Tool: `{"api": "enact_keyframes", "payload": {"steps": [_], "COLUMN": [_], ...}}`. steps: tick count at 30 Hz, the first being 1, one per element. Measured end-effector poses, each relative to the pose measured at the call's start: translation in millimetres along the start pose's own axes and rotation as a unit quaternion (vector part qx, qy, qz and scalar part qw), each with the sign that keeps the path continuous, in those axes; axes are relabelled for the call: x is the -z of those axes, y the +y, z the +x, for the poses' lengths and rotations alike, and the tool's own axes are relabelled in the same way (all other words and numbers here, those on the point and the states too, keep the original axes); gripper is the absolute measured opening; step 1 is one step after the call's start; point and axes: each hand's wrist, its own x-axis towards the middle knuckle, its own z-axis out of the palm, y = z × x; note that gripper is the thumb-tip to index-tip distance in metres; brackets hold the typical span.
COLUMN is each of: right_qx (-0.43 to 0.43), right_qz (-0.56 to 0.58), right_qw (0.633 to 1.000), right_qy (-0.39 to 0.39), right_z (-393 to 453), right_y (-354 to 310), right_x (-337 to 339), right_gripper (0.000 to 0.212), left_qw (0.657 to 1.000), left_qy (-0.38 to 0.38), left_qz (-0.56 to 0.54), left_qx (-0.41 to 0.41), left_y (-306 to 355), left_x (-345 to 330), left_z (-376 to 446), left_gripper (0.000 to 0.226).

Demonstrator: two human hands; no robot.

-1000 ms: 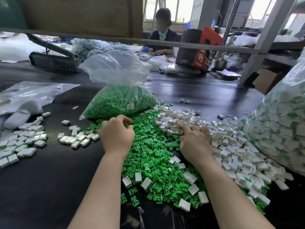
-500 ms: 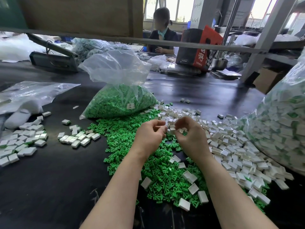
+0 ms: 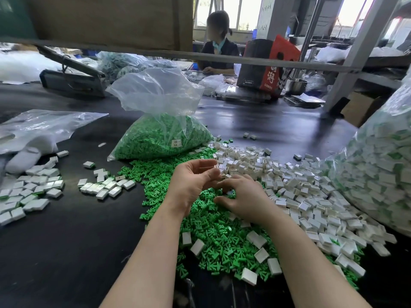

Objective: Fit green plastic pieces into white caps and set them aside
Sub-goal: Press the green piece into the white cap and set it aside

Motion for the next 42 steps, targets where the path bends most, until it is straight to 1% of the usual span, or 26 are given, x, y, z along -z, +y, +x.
{"api": "enact_keyframes", "payload": {"steps": [3,4,9,10,12,15,18,21,23,25,27,32,34,37,42], "right_qx": [0.005,0.002,0.015,0.016,0.009,-0.004,-0.013,-0.009,-0.008,-0.003,0.006,-0.012,-0.023,-0.039,-0.055], "right_qz": [0.035,0.044,0.051,0.062,0.125,0.26,0.399,0.474,0.496,0.488,0.489,0.558,0.57,0.59,0.643], "right_qw": [0.999,0.999,0.997,0.996,0.989,0.958,0.902,0.863,0.851,0.858,0.859,0.814,0.805,0.789,0.74], "right_qy": [0.025,0.031,0.051,0.056,0.078,0.122,0.164,0.176,0.172,0.162,0.153,0.16,0.161,0.169,0.187], "right_z": [-1,-1,-2,-2,-2,-4,-6,-8,-10,-11,-11,-10,-9,-8,-5], "right_y": [-2,-2,-1,0,1,1,2,1,0,-1,-2,-3,0,3,2], "right_x": [1,1,-1,-2,-2,2,8,12,14,14,14,13,12,10,10], "right_gripper": [0.012,0.01,0.017,0.017,0.018,0.018,0.013,0.015,0.021,0.026,0.024,0.008,0.005,0.005,0.009], "left_qw": [0.999,0.998,0.998,0.998,0.998,0.998,0.998,0.998,0.998,0.997,0.997,0.998,0.999,0.999,0.999], "left_qy": [0.0,0.001,-0.004,-0.003,-0.002,0.007,0.009,0.015,0.02,0.015,0.01,0.008,0.003,-0.004,-0.016], "left_qz": [0.042,0.054,0.054,0.054,0.055,0.05,0.041,0.05,0.055,0.065,0.071,0.05,0.041,0.031,0.035], "left_qx": [-0.015,-0.021,-0.031,-0.033,-0.036,-0.037,-0.036,-0.036,-0.036,-0.035,-0.035,-0.024,-0.019,-0.012,-0.005], "left_y": [-2,-2,0,0,1,0,-1,-2,-2,-2,-1,0,1,1,0], "left_x": [0,1,1,1,1,4,5,5,4,4,3,2,1,-2,-8], "left_z": [0,0,-1,-1,-2,-1,0,1,1,1,0,-1,-3,-3,-5], "left_gripper": [0.03,0.03,0.03,0.03,0.028,0.026,0.025,0.024,0.02,0.015,0.012,0.016,0.018,0.017,0.017]}}
